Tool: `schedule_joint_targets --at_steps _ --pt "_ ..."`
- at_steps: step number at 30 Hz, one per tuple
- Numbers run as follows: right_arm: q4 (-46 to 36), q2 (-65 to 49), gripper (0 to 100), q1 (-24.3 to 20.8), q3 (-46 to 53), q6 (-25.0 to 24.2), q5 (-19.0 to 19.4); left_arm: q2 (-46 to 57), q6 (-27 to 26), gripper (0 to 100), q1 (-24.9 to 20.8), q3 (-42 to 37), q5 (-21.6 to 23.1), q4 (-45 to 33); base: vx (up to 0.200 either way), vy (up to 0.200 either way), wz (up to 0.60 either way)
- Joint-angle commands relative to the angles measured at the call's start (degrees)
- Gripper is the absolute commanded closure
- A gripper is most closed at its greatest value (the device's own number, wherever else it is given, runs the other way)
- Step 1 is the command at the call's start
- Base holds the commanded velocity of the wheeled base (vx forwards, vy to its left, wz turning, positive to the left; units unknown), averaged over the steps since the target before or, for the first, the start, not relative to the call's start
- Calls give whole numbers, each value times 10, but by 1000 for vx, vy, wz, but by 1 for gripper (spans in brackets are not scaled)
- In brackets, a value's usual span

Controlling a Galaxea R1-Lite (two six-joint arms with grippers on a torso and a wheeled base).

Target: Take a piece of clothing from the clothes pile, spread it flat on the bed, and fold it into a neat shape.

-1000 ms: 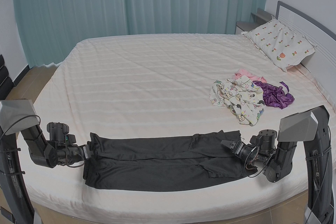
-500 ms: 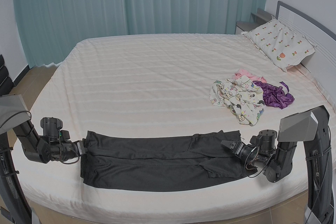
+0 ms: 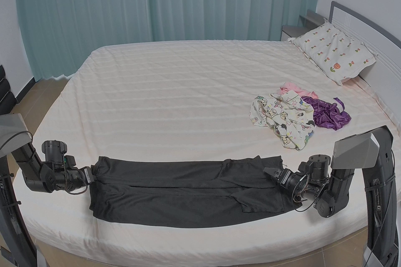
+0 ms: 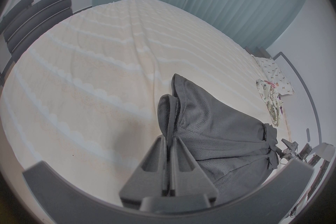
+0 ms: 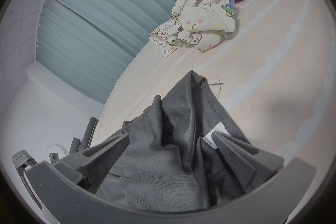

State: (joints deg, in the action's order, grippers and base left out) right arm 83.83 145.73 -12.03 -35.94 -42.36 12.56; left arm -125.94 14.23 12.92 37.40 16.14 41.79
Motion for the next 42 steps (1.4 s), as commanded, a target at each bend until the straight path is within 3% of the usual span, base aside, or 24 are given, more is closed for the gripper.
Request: schedule_joint_targets --at_steps 1,22,29,34,36,37,42 --pt "0 0 0 0 0 0 0 -25 0 100 10 11 -1 1 0 0 0" --pt "0 0 0 0 -1 1 0 -48 -1 100 67 45 5 -3 0 0 0" --pt "0 1 0 0 -1 1 0 -13 6 100 56 43 0 -29 0 0 0" --pt "0 0 0 0 -1 2 0 41 75 100 -12 31 -28 -65 0 0 0" --pt "0 0 0 0 -1 2 0 41 75 100 -12 31 -28 -65 0 0 0" --pt "0 0 0 0 -1 2 0 72 123 100 -64 32 -54 -96 0 0 0" --pt "0 0 0 0 -1 2 0 95 148 100 -135 33 -107 -134 0 0 0"
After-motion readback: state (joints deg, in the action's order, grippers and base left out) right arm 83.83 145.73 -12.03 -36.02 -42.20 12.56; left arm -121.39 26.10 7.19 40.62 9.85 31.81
